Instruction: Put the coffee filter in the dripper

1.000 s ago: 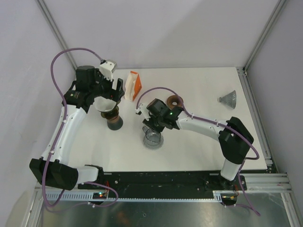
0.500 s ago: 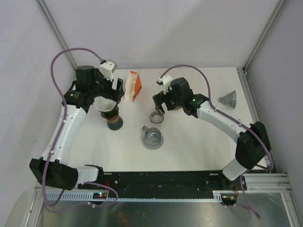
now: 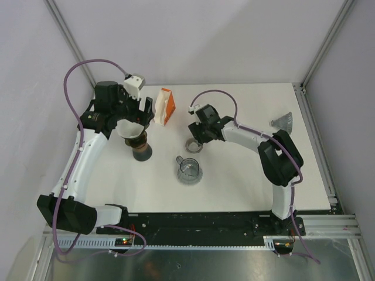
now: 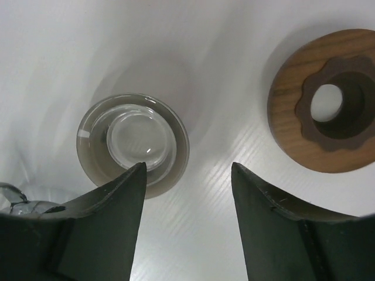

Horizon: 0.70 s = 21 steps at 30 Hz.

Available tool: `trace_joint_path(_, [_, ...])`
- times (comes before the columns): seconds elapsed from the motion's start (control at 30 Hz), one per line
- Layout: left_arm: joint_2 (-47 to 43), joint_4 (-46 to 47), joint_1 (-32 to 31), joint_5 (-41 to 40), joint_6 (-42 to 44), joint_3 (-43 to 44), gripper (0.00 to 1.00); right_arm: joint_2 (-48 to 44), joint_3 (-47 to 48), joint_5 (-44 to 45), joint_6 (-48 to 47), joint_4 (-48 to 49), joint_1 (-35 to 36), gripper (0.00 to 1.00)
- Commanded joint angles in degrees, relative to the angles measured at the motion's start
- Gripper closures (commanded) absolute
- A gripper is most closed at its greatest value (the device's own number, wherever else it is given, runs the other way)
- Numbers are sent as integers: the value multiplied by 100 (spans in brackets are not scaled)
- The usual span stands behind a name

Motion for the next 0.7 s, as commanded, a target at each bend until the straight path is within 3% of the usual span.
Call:
trace_joint_path(0.0, [2,168,-20,-76,152,6,3,322,429,-52,94,-61,63,38])
trace_joint_path(0.43, [-28,167,-22,-113,172,-2,3,875,737,-132,10,-438,137,62])
trace_joint_path(0.6, [-51,168,-20,-117,170,20,3,925,741,-185,-23,-497,141,91])
trace_joint_path(0.67, [-64,168,-19,-126,173,16,3,828,742,-170,-60,-530,130,98])
